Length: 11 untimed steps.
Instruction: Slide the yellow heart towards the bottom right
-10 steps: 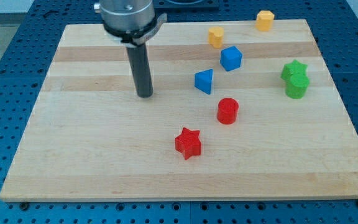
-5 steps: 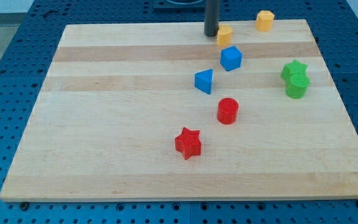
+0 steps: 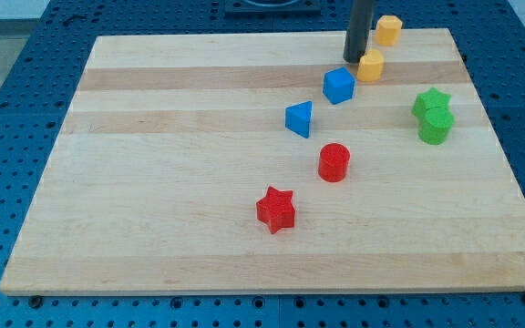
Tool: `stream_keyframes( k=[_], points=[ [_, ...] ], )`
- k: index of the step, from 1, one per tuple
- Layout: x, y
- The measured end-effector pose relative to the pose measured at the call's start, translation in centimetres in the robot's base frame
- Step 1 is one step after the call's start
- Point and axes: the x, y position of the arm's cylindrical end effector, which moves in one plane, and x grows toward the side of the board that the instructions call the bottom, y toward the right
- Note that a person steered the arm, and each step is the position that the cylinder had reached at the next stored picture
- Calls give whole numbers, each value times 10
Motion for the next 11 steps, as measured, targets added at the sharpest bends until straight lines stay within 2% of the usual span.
stream_keyframes(
  k=[1,5,6,7,8,11],
  points=[
    [-8,25],
    [80,31],
    [89,23],
    [71,12],
    [73,-5],
    [140,-8]
  ],
)
